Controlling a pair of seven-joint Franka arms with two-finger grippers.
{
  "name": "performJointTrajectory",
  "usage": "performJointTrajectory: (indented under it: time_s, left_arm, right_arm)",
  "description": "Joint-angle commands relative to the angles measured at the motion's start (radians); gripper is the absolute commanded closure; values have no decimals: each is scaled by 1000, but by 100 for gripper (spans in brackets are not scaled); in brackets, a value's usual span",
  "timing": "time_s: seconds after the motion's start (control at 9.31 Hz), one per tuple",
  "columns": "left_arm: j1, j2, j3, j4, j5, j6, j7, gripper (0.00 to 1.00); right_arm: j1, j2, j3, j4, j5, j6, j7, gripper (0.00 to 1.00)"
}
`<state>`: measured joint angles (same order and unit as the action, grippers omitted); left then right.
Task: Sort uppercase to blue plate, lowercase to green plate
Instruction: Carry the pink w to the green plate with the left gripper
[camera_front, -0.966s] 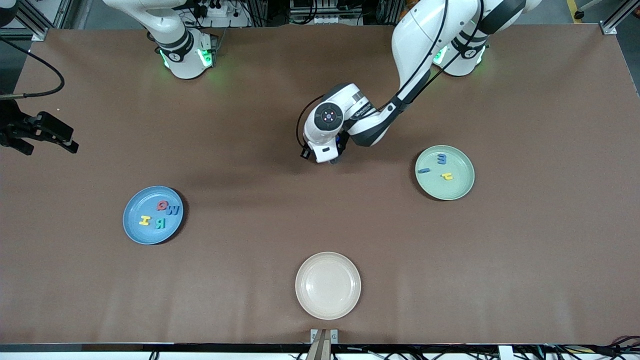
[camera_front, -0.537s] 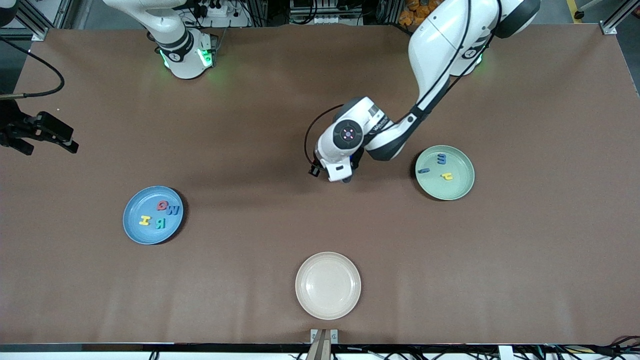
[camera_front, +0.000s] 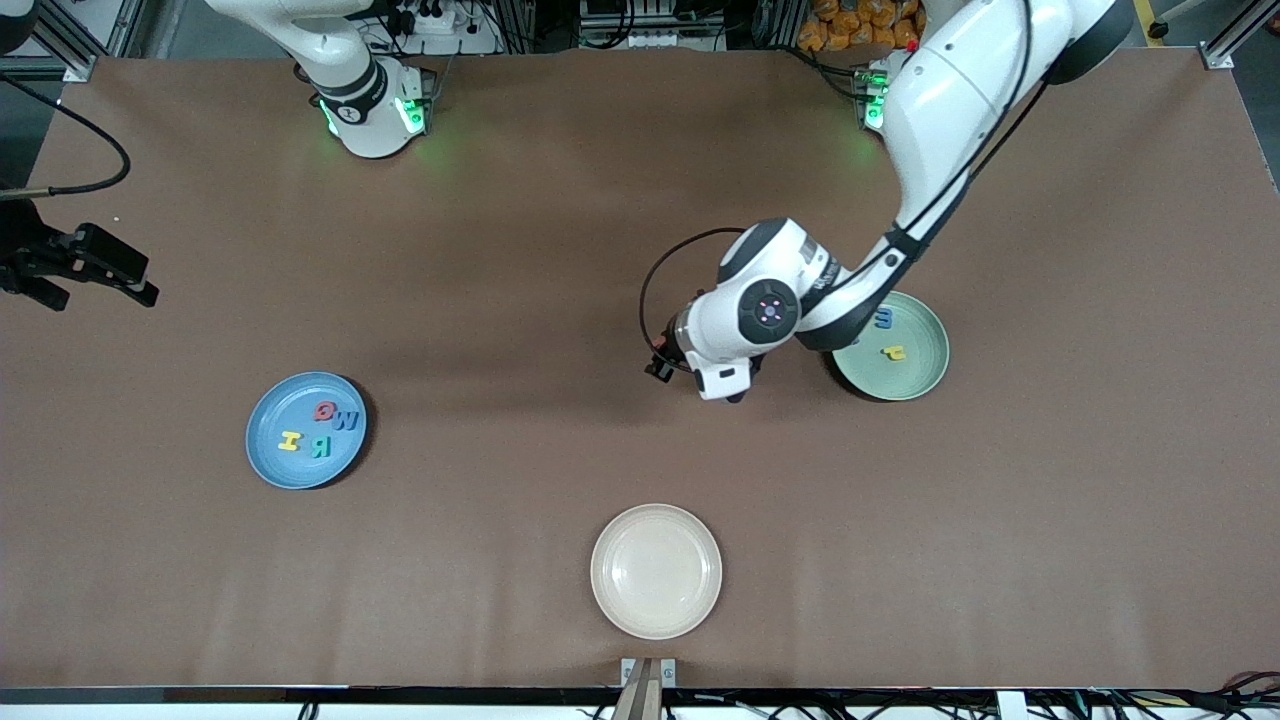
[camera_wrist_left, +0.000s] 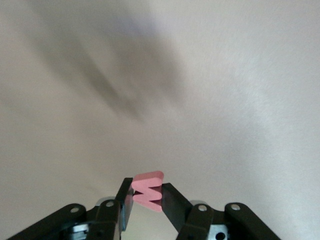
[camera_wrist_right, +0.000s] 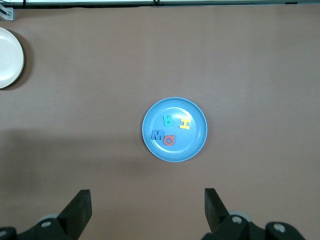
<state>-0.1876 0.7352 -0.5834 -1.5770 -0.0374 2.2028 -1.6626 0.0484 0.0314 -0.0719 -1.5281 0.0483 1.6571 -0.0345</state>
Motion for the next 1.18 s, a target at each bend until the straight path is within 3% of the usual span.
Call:
performJointTrajectory:
  time_s: [0.0, 0.21, 0.54, 1.07]
  left_arm:
    - [49, -71, -12, -15, -51, -92, 114, 89]
    - [118, -115, -7, -15, -124, -213, 234, 88]
    - [111, -207, 159, -17, -261, -382, 473, 88]
    - [105, -302, 377, -24, -289, -657, 806, 87]
  right_arm:
    - [-2, 7, 6, 20, 8, -14, 15, 0]
    - [-2, 7, 6, 22, 9, -14, 15, 0]
    - [-2, 7, 4, 20, 8, -14, 15, 0]
    - [-4, 5, 4, 22, 8, -13, 16, 0]
